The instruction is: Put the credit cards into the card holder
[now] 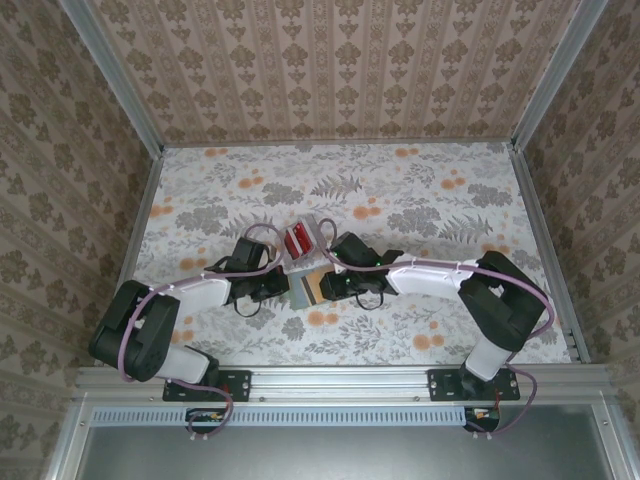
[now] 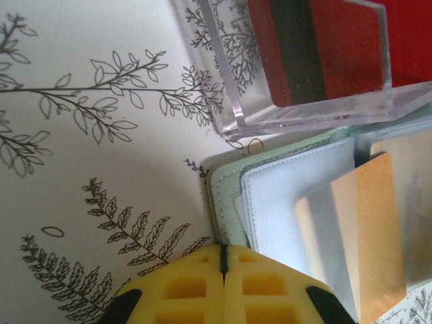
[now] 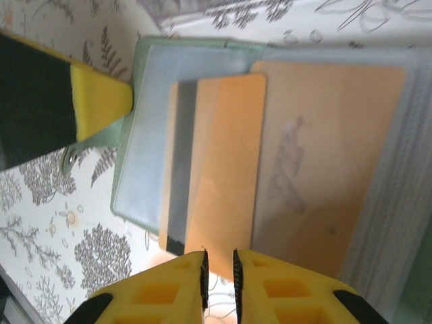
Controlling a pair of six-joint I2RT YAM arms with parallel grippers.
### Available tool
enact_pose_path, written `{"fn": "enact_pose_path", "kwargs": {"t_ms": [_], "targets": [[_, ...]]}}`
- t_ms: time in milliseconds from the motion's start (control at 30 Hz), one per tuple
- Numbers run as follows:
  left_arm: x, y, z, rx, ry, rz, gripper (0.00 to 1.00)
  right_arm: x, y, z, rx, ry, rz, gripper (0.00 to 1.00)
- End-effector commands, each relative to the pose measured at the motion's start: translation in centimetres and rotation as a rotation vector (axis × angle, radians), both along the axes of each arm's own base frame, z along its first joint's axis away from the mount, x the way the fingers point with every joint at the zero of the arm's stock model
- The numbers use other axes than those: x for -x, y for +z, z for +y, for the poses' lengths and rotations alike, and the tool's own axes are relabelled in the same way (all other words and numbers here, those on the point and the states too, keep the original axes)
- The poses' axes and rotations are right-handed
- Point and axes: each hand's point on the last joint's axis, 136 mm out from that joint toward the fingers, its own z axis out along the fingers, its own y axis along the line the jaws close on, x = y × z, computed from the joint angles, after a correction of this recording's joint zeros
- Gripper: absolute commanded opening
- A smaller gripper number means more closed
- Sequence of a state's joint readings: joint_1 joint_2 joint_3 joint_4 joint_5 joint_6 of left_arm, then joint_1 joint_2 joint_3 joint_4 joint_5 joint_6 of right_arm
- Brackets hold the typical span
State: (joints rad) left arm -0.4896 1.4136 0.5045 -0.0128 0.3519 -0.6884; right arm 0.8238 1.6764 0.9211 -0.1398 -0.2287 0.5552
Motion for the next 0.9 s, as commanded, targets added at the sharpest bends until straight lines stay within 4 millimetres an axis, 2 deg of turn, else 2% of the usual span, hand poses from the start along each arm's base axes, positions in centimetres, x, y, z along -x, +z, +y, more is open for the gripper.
{"fn": "enact_pose_path", "kwargs": {"t_ms": [0, 167, 367, 533, 867], "targets": [[1.5, -1.1, 0.6, -0.027, -0.002, 0.052, 0.00, 1.9, 0.1, 0.4, 0.002, 0.057, 0.027, 0.20], [1.5, -1.1, 0.5, -0.021, -0.001, 0.050, 0.00, 2.6, -0.9, 1.2, -0.002, 0.066, 0.052, 0.20], [1.6, -1.1, 0.6, -0.019, 0.001, 0.049, 0.00, 2.4, -2.1, 1.4, 0.016, 0.049, 0.070, 0.20], [1.6, -1.1, 0.6, -0.018, 0.003, 0.051, 0.00, 2.4, -2.4, 1.8, 0.009, 0.049, 0.073, 0.20], [1.6, -1.0, 0.5, -0.011, 0.001, 0.048, 0.00, 1.0, -2.3, 3.3, -0.024, 0.036, 0.041, 0.20]]}}
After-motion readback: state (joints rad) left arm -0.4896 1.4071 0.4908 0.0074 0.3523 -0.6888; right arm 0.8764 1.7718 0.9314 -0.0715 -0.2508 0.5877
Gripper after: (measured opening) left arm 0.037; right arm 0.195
